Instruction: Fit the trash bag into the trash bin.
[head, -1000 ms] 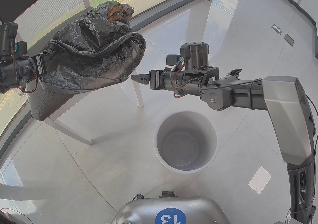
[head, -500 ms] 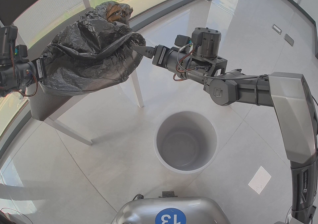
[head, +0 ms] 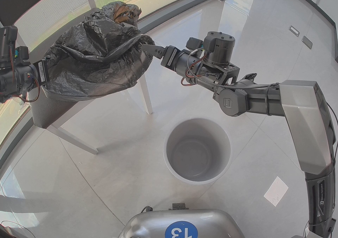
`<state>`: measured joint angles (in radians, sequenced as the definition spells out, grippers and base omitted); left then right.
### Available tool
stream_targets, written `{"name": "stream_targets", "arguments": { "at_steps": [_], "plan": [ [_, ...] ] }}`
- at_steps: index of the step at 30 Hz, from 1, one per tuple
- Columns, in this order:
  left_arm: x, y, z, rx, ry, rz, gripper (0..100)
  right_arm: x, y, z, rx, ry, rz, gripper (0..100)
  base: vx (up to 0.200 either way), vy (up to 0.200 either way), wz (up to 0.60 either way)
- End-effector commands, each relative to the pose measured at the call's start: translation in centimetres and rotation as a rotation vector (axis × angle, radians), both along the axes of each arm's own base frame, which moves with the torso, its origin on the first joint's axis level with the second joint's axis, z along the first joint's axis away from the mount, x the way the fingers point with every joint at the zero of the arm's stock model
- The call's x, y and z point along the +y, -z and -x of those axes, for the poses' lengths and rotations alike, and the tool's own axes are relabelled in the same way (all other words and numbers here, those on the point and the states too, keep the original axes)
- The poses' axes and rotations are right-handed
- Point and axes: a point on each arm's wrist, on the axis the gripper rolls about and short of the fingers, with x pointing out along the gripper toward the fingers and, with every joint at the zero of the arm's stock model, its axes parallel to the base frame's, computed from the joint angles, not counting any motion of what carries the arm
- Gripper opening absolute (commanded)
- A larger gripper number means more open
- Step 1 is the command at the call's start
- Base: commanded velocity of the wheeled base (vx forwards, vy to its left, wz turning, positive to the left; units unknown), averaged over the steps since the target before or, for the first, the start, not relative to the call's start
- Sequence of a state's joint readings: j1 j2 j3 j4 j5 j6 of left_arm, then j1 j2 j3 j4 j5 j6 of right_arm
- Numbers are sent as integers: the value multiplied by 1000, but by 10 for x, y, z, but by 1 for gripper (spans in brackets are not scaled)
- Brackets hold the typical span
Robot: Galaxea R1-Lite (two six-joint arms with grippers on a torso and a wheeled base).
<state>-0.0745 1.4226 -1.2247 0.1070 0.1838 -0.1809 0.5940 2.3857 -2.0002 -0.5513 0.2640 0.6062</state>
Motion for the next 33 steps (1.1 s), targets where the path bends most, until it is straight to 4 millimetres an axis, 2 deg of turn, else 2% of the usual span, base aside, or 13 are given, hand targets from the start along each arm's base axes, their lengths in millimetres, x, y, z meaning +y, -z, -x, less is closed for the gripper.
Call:
{"name": "stream_targets", "arguments": {
  "at_steps": [1, 11, 19, 20, 33],
  "plan": [
    [-1, -2, 4, -9, 7, 1, 0, 6, 15, -4, 22, -10, -4, 100, 0, 0, 0],
    [-3, -3, 5, -13, 12, 7, 0, 28, 38, 0, 60, -51, 7, 100, 0, 0, 0],
    [-4, -4, 6, -20, 13, 21, 0, 33, 43, 1, 36, -57, -6, 100, 0, 0, 0],
    [-4, -4, 6, -20, 13, 22, 0, 33, 43, 1, 33, -57, -9, 0, 0, 0, 0],
    [-4, -5, 8, -23, 13, 23, 0, 36, 43, 3, 36, -67, -7, 0, 0, 0, 0]
  ]
}}
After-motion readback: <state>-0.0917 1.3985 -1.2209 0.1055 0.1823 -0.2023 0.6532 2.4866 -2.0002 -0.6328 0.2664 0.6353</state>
